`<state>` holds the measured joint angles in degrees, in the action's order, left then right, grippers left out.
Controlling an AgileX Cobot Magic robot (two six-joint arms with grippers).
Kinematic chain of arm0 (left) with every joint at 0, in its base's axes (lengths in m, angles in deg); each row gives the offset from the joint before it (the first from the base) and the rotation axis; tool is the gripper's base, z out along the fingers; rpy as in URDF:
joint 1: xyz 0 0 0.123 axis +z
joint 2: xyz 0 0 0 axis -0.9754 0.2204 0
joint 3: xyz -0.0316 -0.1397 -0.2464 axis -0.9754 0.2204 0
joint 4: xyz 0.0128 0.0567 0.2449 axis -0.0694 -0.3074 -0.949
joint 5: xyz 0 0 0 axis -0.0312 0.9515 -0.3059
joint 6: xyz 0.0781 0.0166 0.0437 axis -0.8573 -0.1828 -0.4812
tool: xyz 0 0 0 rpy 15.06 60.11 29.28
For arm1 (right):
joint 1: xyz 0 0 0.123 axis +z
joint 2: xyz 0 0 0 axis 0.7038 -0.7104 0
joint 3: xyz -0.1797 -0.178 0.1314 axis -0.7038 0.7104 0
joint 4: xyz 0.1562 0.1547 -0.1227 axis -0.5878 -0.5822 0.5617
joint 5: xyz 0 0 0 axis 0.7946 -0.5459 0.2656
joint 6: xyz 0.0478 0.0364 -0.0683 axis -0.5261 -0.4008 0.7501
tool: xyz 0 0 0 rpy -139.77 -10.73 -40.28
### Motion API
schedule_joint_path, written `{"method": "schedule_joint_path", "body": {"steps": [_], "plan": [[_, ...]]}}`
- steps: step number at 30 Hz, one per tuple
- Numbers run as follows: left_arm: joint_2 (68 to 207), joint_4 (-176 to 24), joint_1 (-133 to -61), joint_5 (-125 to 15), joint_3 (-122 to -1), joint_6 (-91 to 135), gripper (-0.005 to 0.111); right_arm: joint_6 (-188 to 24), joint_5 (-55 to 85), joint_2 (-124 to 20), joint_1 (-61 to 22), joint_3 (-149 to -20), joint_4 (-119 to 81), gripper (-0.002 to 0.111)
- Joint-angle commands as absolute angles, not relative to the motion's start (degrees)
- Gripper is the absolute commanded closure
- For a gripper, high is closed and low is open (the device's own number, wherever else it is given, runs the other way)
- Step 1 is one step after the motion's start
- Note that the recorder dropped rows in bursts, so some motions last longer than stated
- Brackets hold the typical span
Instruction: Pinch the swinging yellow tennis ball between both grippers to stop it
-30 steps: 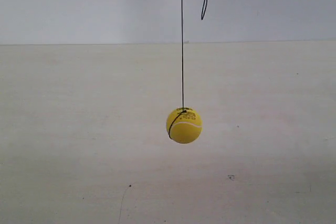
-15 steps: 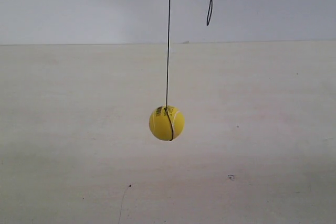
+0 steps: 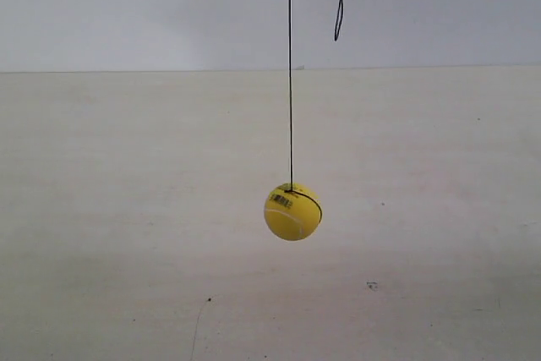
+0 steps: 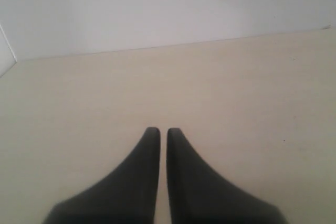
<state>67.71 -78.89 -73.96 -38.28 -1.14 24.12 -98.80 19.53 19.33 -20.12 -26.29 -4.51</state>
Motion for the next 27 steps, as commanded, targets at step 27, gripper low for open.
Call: {"method": "schedule_joint_path", "body": {"steps": [27], "plan": [[67.6, -78.4, -73.8, -38.1, -1.0, 23.7, 0.102, -96.7, 16.7, 19.7, -20.2, -26.2, -3.8, 0.108]]}}
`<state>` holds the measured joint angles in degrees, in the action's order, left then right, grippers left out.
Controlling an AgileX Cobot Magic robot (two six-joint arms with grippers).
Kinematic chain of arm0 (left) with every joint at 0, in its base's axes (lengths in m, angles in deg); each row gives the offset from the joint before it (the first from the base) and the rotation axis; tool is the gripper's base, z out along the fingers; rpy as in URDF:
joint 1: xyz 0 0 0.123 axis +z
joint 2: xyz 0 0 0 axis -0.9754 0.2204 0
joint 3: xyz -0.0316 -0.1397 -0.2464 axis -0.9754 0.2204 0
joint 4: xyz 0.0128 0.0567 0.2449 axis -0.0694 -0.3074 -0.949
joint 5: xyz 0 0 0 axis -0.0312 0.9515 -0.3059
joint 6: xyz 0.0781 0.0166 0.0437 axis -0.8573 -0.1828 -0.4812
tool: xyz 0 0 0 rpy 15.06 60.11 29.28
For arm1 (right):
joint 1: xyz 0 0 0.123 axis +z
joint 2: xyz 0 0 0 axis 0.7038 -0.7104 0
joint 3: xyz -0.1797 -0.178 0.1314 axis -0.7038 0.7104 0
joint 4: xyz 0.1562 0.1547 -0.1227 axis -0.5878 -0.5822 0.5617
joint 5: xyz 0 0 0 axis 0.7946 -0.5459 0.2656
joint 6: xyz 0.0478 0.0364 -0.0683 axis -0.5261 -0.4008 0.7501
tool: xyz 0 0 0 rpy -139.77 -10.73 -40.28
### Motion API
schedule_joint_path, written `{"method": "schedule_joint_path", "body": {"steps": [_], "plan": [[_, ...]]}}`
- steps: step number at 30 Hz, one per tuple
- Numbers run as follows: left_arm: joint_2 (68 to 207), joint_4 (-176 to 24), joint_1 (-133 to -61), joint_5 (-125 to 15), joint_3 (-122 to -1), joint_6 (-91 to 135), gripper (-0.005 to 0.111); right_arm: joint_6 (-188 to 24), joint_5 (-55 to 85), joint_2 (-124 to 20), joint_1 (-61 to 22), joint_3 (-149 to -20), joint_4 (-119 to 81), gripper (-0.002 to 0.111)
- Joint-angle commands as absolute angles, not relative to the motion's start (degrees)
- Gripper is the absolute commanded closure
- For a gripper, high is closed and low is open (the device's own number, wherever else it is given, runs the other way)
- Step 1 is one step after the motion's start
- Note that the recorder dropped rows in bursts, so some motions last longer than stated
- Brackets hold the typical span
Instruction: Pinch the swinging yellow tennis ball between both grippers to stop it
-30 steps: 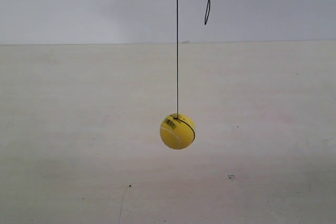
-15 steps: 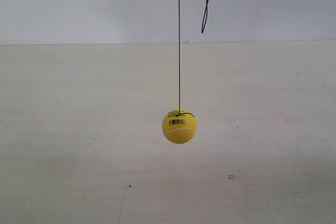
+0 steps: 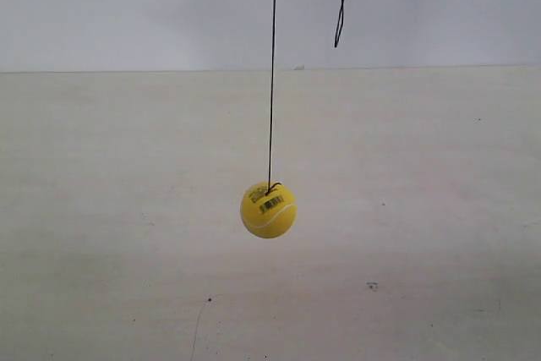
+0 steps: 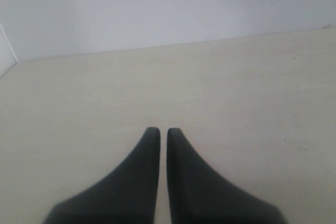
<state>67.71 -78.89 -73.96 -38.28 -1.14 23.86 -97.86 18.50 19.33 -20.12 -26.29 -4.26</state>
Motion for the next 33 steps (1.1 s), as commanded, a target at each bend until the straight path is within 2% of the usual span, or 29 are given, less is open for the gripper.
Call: {"method": "schedule_joint_path", "body": {"steps": [1, 7, 13, 18, 23, 33], "plan": [[67.6, -78.4, -73.8, -38.1, -1.0, 23.7, 0.102, -94.6, 16.4, 19.7, -20.2, -26.0, -3.8, 0.108], [67.6, -78.4, -73.8, -38.1, -1.0, 23.7, 0.102, -81.7, 31.0, 19.7, -24.2, -19.5, -14.4, 0.108], [67.6, -78.4, -73.8, -38.1, -1.0, 23.7, 0.102, -83.7, 19.3, 19.7, -36.8, -19.5, -19.4, 0.108], [67.6, -78.4, -73.8, -38.1, -1.0, 23.7, 0.102, -83.7, 8.8, 19.7, -42.8, -19.5, -17.9, 0.108], [67.6, -78.4, -73.8, -38.1, -1.0, 23.7, 0.102, -83.7, -4.0, 19.7, -43.5, -19.5, -16.7, 0.108], [67.6, -78.4, -73.8, -38.1, -1.0, 23.7, 0.102, -85.8, -3.7, 19.7, -43.5, -19.5, -16.7, 0.108]]}}
